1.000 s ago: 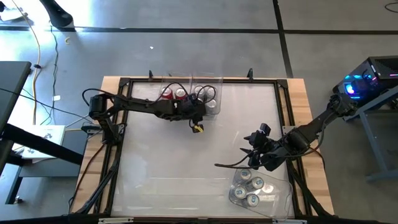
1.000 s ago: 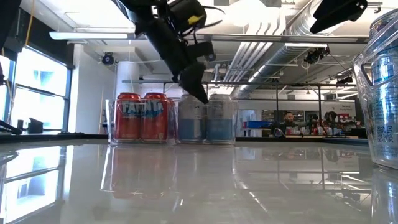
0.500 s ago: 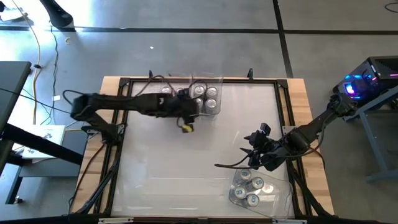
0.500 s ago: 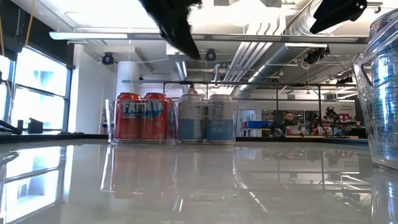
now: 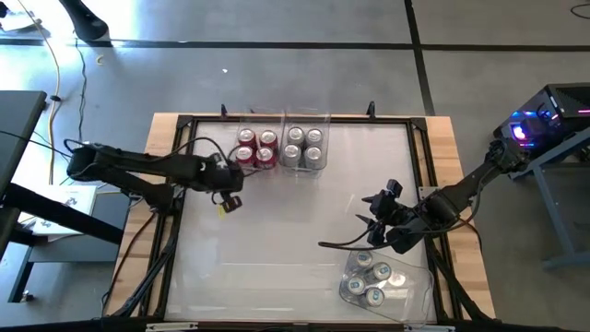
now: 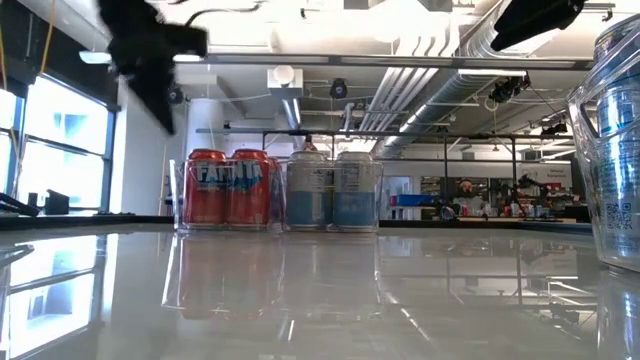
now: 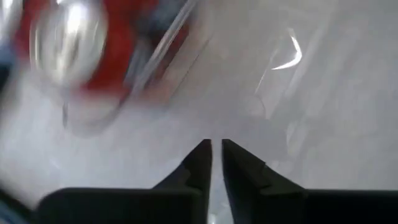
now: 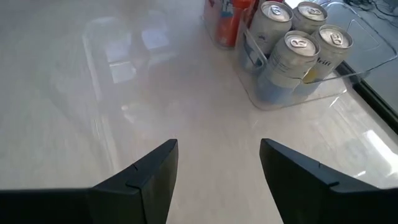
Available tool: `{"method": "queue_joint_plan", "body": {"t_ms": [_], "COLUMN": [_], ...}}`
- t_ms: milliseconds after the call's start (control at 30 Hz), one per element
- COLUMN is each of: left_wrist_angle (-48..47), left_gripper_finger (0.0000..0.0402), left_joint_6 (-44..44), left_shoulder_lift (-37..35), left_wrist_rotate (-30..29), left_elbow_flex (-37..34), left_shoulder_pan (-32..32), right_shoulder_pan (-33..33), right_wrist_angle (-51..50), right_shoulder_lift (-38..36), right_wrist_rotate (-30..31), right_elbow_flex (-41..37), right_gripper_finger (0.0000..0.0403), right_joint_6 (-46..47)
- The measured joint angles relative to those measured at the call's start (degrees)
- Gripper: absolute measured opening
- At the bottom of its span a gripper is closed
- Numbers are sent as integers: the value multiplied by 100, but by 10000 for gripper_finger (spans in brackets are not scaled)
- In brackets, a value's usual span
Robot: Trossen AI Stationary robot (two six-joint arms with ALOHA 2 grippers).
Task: Sort soda cans
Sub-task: Move the bottom transparent bin to the top middle of the table
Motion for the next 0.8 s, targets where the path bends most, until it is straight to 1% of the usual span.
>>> {"method": "queue_joint_plan", "body": {"t_ms": [100, 200, 267, 367, 467, 567, 667, 800], "left_wrist_angle": [134, 421, 707, 1266, 1991, 2747, 3149, 3403], "left_gripper_finger": [5, 6, 5, 1, 1, 1, 1, 0], "left_joint_6": [-661, -966, -979, -753, -282, 146, 335, 370], "left_shoulder_lift": [-207, -249, -210, -139, -99, -103, -100, -94], "left_wrist_rotate": [-18, -68, -301, -668, -787, -770, -684, -504], "left_elbow_flex": [-732, -1255, -1530, -1826, -2022, -2162, -2252, -2252], "left_shoulder_pan": [271, 589, 796, 1071, 1237, 1274, 1274, 1274], "right_shoulder_pan": [0, 0, 0, 0, 0, 0, 0, 0], "right_wrist_angle": [-2, 4, 15, 15, 20, 59, 78, 76], "right_shoulder_lift": [0, 0, 0, 0, 0, 0, 0, 0], "right_wrist_rotate": [3, 5, 6, 6, 6, 6, 4, 4], "right_elbow_flex": [0, 0, 0, 0, 0, 0, 0, 0], "right_gripper_finger": [224, 224, 224, 224, 224, 224, 224, 224], "right_joint_6": [-55, -125, -148, -144, -131, -131, -92, -42]}}
